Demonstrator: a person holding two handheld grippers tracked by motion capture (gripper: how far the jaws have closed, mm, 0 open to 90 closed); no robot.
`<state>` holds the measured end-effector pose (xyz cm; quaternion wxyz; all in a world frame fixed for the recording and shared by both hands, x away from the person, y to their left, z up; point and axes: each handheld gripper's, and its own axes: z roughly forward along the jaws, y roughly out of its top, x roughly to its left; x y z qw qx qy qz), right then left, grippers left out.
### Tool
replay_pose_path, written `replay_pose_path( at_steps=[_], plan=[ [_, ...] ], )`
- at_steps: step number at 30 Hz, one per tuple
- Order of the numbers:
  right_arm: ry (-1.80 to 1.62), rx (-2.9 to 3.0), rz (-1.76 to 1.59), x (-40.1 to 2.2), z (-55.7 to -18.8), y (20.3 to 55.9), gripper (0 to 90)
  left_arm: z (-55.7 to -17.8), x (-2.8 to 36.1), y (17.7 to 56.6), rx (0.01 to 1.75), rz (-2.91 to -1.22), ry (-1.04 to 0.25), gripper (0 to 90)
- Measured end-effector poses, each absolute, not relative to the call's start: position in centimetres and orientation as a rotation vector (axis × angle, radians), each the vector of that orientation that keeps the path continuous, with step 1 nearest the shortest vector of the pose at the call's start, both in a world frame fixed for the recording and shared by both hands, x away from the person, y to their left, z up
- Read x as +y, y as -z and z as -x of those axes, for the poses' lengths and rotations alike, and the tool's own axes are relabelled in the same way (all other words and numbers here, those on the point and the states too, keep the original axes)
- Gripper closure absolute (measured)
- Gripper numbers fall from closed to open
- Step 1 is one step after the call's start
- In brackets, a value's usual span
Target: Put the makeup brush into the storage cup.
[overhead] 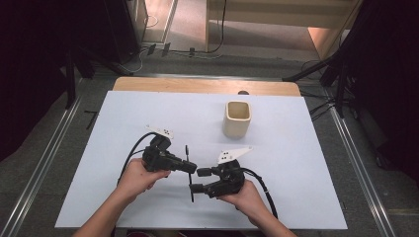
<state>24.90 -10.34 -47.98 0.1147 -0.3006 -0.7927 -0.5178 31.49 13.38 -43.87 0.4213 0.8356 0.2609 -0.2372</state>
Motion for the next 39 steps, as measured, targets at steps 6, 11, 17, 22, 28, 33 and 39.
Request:
replay_pose_path(
  at_steps=[6, 11, 17, 22, 28, 33, 39],
  plan=[
    [1.531, -2.274, 0.913, -10.11, -24.9, 48.26, 41.5, -31.44, 13.09, 43.83, 0.647, -2.081, 0.598, 85.0],
    [1.51, -2.249, 0.948, -9.88, -25.01, 48.58, 51.9, -31.47, 12.88, 43.92, 0.655, -2.078, 0.602, 85.0],
    [1.511, -2.228, 1.001, -9.85, -25.05, 48.65, 63.9, -31.47, 12.85, 43.96, 0.669, -2.069, 0.6, 85.0],
    [1.53, -2.223, 0.996, -9.86, -25.0, 48.6, 74.8, -31.46, 12.79, 44.02, 0.681, -2.056, 0.605, 85.0],
    [1.527, -2.224, 1.0, -9.78, -24.86, 48.45, 84.9, -31.49, 12.86, 44.08, 0.68, -2.053, 0.61, 85.0],
    [1.521, -2.201, 1.014, -9.93, -24.97, 48.39, 85.7, -31.58, 13.04, 44.24, 0.678, -2.035, 0.618, 84.1],
    [1.518, -2.205, 1.007, -10.0, -24.94, 48.19, 85.8, -31.47, 13.36, 44.12, 0.686, -2.033, 0.586, 63.7]
  ],
)
